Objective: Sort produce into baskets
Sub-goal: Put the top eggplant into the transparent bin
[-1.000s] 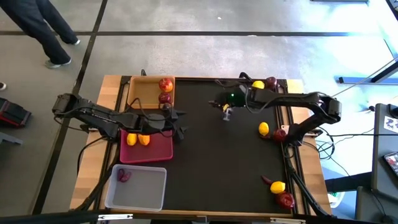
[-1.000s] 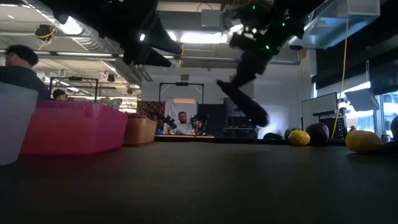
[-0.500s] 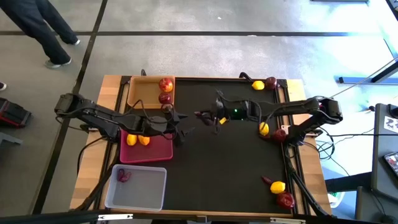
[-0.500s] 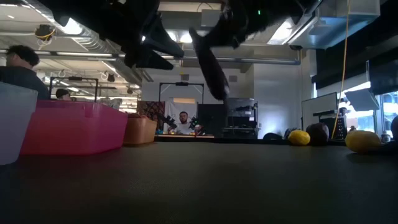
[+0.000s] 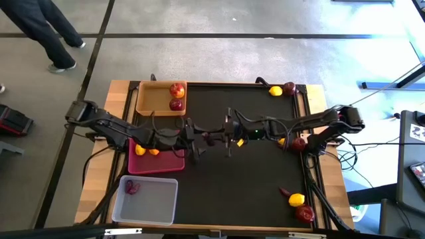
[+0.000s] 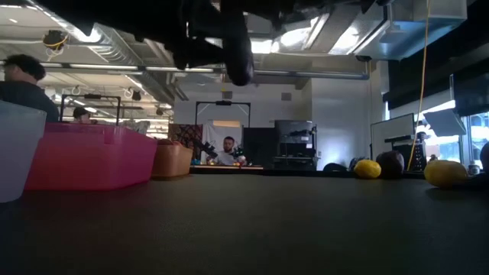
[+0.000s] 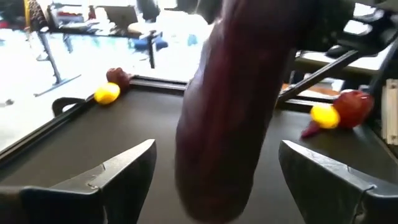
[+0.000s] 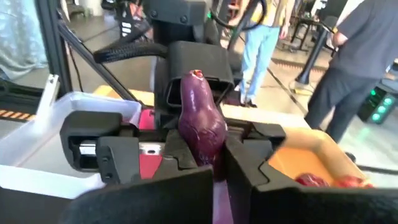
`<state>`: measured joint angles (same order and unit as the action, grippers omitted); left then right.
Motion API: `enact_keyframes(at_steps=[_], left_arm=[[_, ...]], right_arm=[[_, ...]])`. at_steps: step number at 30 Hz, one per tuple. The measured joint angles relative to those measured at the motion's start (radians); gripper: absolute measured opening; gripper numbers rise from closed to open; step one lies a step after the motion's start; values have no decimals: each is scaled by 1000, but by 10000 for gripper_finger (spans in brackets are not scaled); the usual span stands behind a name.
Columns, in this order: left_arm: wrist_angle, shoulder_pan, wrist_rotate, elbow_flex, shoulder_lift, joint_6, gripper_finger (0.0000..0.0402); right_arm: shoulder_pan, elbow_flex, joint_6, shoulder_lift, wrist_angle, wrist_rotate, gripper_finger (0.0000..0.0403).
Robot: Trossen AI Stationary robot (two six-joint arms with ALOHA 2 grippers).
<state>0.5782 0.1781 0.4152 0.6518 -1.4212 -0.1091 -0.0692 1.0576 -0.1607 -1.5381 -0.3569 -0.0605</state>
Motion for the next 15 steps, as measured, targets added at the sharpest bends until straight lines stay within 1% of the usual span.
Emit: enact_keyframes(at_steps=[2,4,7,12,13,15], left_arm=[[39,7,-4,0,-14,14,325],[39,13,-5,0,-16,24,306],[42,20,-4,0,-14,31,259],[56,22,-2,0,-13,35,166],[56,22,-3,0,-13,37,152],[58,22,-3,0,-13,43,148]], right_arm=[[-7,0,-1,-5,-15,1,8],[-12,0,-4,-5,-19,1,8],[-12,0,-2,-5,-20,1,8],[-11,0,23,-5,-25,10,8],[-10,0,35,-5,-25,10,10],[-10,0,54,-5,-25,13,23]])
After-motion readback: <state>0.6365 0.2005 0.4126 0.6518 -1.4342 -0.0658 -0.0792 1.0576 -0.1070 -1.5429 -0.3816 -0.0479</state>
